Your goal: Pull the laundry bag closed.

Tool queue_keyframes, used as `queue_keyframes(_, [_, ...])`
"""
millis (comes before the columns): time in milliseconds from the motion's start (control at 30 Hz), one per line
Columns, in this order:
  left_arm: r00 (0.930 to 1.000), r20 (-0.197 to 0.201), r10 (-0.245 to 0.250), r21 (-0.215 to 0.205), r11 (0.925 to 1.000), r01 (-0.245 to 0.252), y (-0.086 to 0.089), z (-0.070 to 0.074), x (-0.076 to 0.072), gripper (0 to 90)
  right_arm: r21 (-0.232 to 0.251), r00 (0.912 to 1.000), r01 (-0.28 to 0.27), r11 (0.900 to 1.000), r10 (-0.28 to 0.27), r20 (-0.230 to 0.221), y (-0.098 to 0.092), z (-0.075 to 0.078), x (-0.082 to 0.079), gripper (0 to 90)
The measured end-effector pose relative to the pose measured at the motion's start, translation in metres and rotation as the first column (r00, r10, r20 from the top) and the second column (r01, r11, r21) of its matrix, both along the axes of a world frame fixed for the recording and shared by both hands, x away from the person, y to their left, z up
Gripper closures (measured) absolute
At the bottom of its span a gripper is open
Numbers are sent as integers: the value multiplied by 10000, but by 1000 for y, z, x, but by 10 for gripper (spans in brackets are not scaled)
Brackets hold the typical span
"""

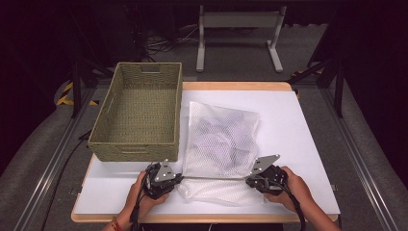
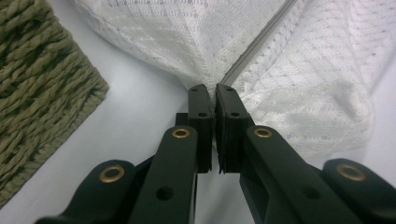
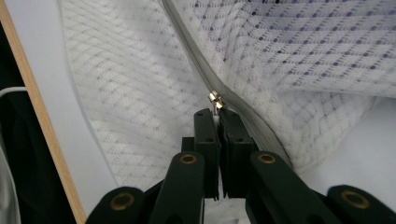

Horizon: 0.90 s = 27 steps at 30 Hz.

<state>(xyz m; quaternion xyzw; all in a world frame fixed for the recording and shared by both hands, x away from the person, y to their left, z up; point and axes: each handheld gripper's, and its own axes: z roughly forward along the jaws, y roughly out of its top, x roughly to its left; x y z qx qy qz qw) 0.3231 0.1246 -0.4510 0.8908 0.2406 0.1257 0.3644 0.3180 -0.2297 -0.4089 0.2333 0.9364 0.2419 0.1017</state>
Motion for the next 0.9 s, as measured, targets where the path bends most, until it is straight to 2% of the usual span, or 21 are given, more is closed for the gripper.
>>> queue_keyframes(200, [9999, 18, -101, -6, 9999, 101, -1, 1, -1, 858, 271, 9999, 105, 9996, -102, -128, -7, 5, -1, 872])
queue_keyframes(300, [10000, 20, 35, 22, 10000, -35, 1, 1, 0, 859, 98, 9992, 325, 9994, -323, -232, -8, 2, -1, 872])
queue_keyframes(467, [9998, 172, 71, -5, 10000, -71, 5, 4, 1, 860, 463, 9986, 477, 9978, -464, -271, -11, 6, -1, 872])
queue_keyframes(500, [9999, 80, 143, -14, 9999, -143, 7, 5, 2, 861, 412, 9987, 453, 9981, -443, -254, -11, 7, -1, 872])
queue_keyframes(533, [9997, -188, 170, -240, 9996, -175, 9, 5, 5, 861, 515, 9986, 433, 9977, -417, -312, -12, 7, -1, 872])
queue_keyframes(567, [9997, -163, 189, -225, 9996, -192, 10, 5, 4, 861, 571, 9985, 448, 9974, -429, -349, -11, 7, -1, 872])
queue_keyframes(600, [9998, 8, 195, -11, 9998, -195, 9, 6, 2, 862, 458, 9986, 437, 9980, -422, -332, -11, 6, -1, 872])
queue_keyframes(667, [9999, -26, 126, 22, 9999, -126, 9, 4, 2, 862, 451, 9982, 482, 9978, -464, -384, -10, 5, -1, 872])
queue_keyframes(700, [9998, 64, 210, 225, 9995, -211, 10, 4, 3, 862, 503, 9979, 492, 9975, -470, -450, -11, 5, -1, 872])
queue_keyframes(733, [9996, 39, 285, 216, 9994, -286, 12, 4, 4, 863, 544, 9979, 434, 9976, -407, -514, -12, 4, 0, 872])
queue_keyframes(767, [9996, -84, 256, -74, 9996, -257, 15, 4, 6, 863, 375, 9978, 528, 9979, -512, -423, -12, 4, -1, 872])
queue_keyframes(833, [9965, 293, 782, 621, 9949, -799, 17, 5, 5, 864, 363, 9971, 628, 9974, -612, -444, -14, 5, -1, 872])
queue_keyframes(867, [9972, -158, 736, 119, 9972, -734, 24, 4, 8, 864, -70, 9965, 810, 9967, -811, -203, -15, 5, -1, 872])
queue_keyframes(900, [9978, -277, 601, -173, 9980, -606, 28, 3, 9, 864, 115, 9954, 935, 9956, -932, -237, -22, 4, 1, 872])
